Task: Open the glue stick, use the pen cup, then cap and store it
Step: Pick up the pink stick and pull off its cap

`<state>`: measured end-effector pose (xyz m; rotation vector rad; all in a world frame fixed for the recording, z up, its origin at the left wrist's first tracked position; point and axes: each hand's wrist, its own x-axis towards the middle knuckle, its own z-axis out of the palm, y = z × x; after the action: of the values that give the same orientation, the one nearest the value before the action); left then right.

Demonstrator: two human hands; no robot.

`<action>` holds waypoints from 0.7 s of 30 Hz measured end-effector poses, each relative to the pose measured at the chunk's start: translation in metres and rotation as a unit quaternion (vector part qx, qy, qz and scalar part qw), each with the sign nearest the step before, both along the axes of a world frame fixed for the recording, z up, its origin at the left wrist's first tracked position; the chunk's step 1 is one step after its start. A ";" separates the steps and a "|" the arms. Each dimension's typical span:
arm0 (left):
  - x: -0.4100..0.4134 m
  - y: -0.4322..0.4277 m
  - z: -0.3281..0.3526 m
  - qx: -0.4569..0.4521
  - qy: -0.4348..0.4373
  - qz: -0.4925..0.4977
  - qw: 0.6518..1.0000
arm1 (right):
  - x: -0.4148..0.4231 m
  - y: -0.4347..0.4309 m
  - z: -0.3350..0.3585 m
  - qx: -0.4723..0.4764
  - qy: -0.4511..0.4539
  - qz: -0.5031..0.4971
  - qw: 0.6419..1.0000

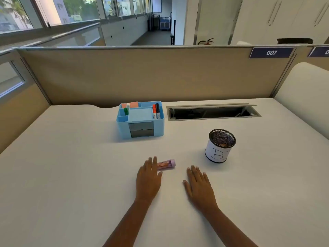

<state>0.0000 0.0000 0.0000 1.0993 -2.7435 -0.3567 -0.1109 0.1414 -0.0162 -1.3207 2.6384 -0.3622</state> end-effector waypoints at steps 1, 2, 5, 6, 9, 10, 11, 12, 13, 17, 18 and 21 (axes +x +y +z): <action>-0.004 -0.002 0.002 0.002 0.010 -0.005 1.000 | 0.001 -0.001 0.001 -0.009 -0.015 -0.010 1.000; -0.008 -0.003 0.004 0.005 0.018 -0.010 1.000 | 0.002 0.000 0.006 -0.006 -0.029 -0.026 0.999; -0.020 -0.004 0.008 -0.015 0.021 -0.025 0.999 | 0.004 0.002 0.012 -0.007 0.038 -0.038 0.999; -0.021 -0.003 0.009 -0.015 0.012 -0.023 1.000 | 0.004 0.001 0.009 -0.005 0.044 -0.033 0.998; -0.023 -0.001 0.008 -0.022 -0.020 -0.017 0.999 | 0.002 0.002 0.000 -0.010 -0.011 -0.014 1.000; -0.023 0.001 0.009 -0.023 -0.028 -0.017 0.999 | 0.000 0.003 -0.003 -0.012 -0.022 -0.014 1.000; -0.023 0.003 0.009 -0.020 -0.032 -0.015 0.999 | 0.000 0.003 -0.005 -0.022 -0.029 -0.019 0.999; -0.022 0.007 0.009 -0.007 -0.026 -0.009 1.000 | 0.001 0.002 -0.005 -0.036 -0.041 -0.019 0.998; -0.021 0.011 0.010 0.017 -0.004 0.004 1.000 | 0.002 0.001 -0.001 -0.056 -0.068 -0.028 0.996; -0.017 0.037 0.014 0.214 0.161 0.041 0.963 | 0.010 -0.006 0.018 -0.233 -0.268 -0.123 0.927; -0.016 0.046 0.014 0.258 0.189 0.029 0.947 | 0.011 -0.008 0.023 -0.261 -0.311 -0.140 0.903; -0.018 0.066 0.013 0.338 0.209 -0.011 0.917 | 0.012 -0.014 0.033 -0.324 -0.434 -0.161 0.825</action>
<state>-0.0176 0.0657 0.0130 0.9533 -2.2769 -1.4383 -0.0991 0.1272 0.0171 -0.5260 1.9346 -1.5793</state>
